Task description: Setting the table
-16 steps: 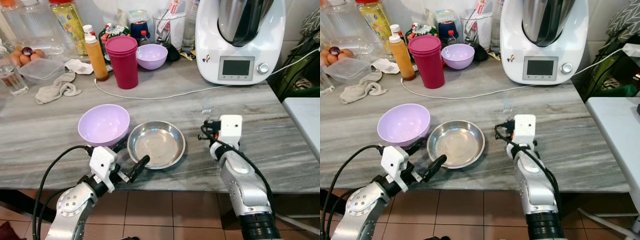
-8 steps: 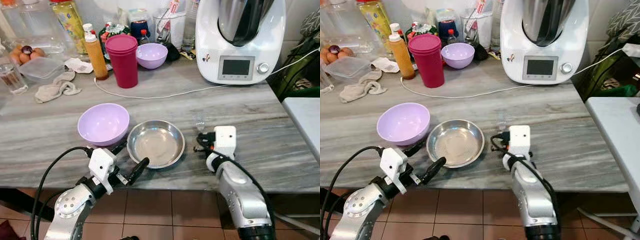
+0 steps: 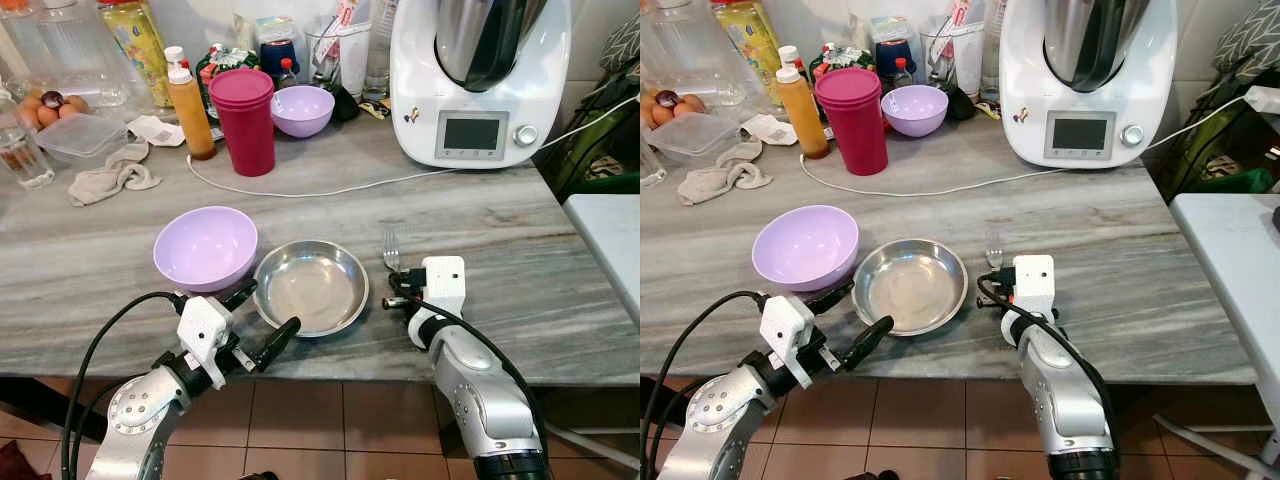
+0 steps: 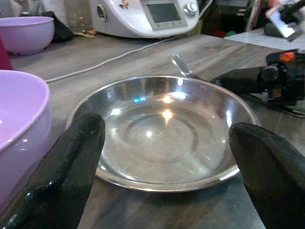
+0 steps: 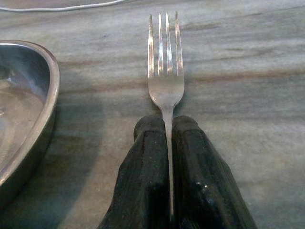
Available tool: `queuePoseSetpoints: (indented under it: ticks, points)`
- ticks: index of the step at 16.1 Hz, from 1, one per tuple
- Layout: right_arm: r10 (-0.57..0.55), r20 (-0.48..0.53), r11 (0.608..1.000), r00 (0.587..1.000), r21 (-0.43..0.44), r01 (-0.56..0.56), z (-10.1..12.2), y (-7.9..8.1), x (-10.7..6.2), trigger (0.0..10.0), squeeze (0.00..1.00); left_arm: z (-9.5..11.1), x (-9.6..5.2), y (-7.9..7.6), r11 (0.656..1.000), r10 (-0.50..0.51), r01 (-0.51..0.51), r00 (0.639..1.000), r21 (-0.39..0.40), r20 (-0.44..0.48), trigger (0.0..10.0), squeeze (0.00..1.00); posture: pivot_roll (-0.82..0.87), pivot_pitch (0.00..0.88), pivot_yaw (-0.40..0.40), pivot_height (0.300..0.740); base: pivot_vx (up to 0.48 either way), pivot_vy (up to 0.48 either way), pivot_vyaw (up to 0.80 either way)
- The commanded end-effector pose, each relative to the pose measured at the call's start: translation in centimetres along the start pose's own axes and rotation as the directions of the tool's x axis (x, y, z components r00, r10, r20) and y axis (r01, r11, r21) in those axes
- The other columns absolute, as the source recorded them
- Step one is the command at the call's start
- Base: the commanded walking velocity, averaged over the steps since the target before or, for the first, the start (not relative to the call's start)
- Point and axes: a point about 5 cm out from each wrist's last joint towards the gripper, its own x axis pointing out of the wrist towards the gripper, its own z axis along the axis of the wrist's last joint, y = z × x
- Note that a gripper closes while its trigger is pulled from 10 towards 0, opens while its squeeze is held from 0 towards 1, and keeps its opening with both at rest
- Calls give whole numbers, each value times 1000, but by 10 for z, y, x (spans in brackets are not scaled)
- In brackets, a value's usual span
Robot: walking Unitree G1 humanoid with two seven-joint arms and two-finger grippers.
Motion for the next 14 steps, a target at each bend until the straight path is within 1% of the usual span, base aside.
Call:
queuePoseSetpoints:
  ticks: [1,5,8,9,10,11,14]
  points:
    - [8,-4,1000,1000,6,-8,1,2,-1,10000,0,2,-2,-2,1000,-26,26,1000,2,0,10000,0,-159,104,23,740,0,0,0]
    - [19,-12,1000,1000,21,-18,2,3,1,10000,0,7,-1,-6,997,-70,70,997,-12,24,10000,0,-162,101,21,740,0,0,0]
    - [25,-20,999,1000,25,-24,1,3,1,10000,0,8,0,-7,997,-77,77,997,-10,29,10000,0,-167,100,20,740,0,0,0]
    - [27,-23,999,999,31,-27,0,3,1,10000,392,9,0,-8,997,-77,78,997,-10,30,10000,0,-167,100,20,740,0,0,0]
    - [28,-24,999,999,33,-27,0,3,0,10000,753,9,0,-9,997,-78,78,996,-10,30,10000,0,-168,101,17,740,0,0,0]
    - [28,-25,999,999,34,-27,0,2,0,10000,1000,9,0,-10,997,-80,81,996,-11,30,10000,0,-168,100,17,740,0,0,0]
    - [33,-5,999,999,43,-32,3,2,1,10000,1000,10,2,-11,996,-84,84,996,-11,30,10000,0,-169,100,16,740,0,0,0]
